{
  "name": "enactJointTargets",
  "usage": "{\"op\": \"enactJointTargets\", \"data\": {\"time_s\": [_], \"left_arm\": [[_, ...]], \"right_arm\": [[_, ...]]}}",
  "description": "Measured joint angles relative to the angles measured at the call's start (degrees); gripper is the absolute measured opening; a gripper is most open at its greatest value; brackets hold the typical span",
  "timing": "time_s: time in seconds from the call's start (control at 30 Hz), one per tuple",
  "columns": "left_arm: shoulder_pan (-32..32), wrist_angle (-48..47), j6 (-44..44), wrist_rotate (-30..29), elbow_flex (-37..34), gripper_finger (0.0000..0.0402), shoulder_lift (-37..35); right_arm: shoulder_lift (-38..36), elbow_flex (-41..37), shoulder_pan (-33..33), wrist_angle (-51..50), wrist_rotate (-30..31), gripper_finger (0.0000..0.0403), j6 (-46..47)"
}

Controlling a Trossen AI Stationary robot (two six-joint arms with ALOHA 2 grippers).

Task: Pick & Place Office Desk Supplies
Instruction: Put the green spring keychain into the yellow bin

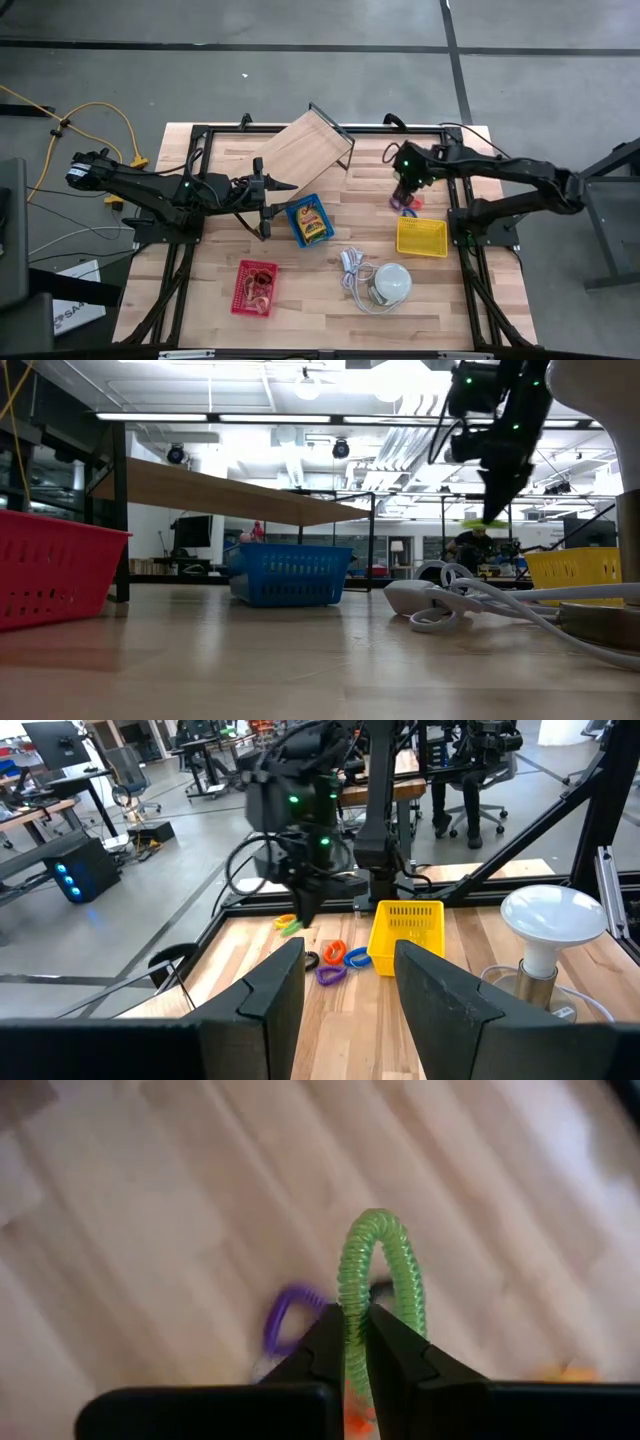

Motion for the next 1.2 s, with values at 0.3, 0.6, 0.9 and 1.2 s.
{"op": "enactJointTargets", "data": {"time_s": [0.3, 0.6, 0.9, 1.2], "left_arm": [[-0.01, 0.01, 0.00, 0.00, 0.00, 0.0150, 0.00], [-0.01, -0.01, 0.00, 0.01, 0.00, 0.0150, 0.00], [-0.01, -0.01, 0.00, 0.01, 0.00, 0.0150, 0.00], [-0.01, -0.01, 0.00, 0.01, 0.00, 0.0150, 0.00]], "right_arm": [[-2.66, 0.00, 13.83, -8.56, -0.18, 0.0014, 17.53], [-3.03, 0.02, 31.24, -11.73, 1.65, 0.0015, 37.72], [-2.22, 0.02, 46.10, -11.83, 5.70, 0.0015, 56.58], [1.78, -0.21, 47.78, -13.96, 5.84, 0.0015, 60.86]]}}
